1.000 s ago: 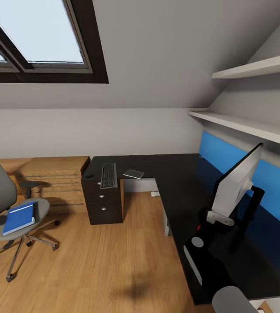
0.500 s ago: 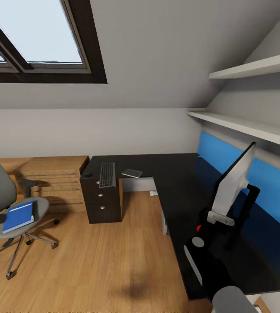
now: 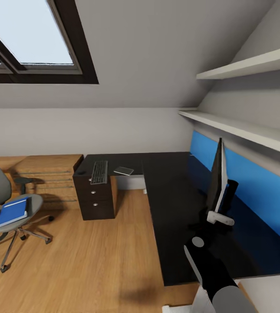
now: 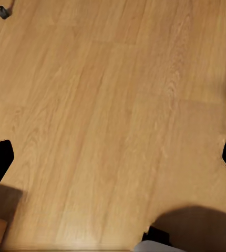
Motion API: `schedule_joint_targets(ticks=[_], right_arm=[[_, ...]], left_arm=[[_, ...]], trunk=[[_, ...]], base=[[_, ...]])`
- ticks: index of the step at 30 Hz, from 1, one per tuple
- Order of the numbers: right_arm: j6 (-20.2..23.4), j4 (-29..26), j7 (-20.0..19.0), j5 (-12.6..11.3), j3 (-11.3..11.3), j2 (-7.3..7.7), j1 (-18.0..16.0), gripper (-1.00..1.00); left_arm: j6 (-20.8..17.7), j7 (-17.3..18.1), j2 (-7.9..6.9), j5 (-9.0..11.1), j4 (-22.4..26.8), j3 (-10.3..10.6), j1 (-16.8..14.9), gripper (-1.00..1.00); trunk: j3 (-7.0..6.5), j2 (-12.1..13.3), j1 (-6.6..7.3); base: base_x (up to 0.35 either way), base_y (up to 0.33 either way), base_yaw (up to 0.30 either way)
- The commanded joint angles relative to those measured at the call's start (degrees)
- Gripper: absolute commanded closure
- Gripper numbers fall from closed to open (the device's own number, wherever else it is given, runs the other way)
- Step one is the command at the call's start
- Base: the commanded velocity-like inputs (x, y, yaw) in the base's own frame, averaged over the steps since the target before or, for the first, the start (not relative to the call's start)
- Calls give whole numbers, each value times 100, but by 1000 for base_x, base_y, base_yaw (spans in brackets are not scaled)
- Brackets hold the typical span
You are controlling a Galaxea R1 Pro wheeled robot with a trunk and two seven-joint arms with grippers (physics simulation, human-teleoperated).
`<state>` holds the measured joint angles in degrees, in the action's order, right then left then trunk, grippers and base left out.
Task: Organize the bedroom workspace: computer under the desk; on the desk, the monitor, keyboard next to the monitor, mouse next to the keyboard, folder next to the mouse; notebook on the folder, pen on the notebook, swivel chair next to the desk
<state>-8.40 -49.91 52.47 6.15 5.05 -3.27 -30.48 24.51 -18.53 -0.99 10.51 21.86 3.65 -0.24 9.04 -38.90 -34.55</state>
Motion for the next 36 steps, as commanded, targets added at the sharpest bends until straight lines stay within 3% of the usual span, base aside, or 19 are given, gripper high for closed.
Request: schedule_joint_targets(ticks=[1, 19, 29, 36], right_arm=[[-29, 8, 24, -9, 2, 2, -4, -100], [-30, 8, 18, -9, 4, 2, -3, -100], [-42, 8, 17, -16, 4, -4, -4, -100], [-52, 8, 17, -23, 5, -7, -7, -100]], left_arm=[[18, -28, -4, 48, 3, 39, -2, -100], [16, -29, -4, 48, 7, 39, -2, -100], [17, -36, 1, 48, 6, 38, -2, -100], [10, -36, 3, 48, 7, 39, -2, -100]], trunk=[[9, -7, -1], [9, -7, -1], [9, -7, -1], [9, -7, -1]], base=[[-17, -326, 0], [-2, -311, 0], [-1, -43, 0], [-210, -1, 0]])
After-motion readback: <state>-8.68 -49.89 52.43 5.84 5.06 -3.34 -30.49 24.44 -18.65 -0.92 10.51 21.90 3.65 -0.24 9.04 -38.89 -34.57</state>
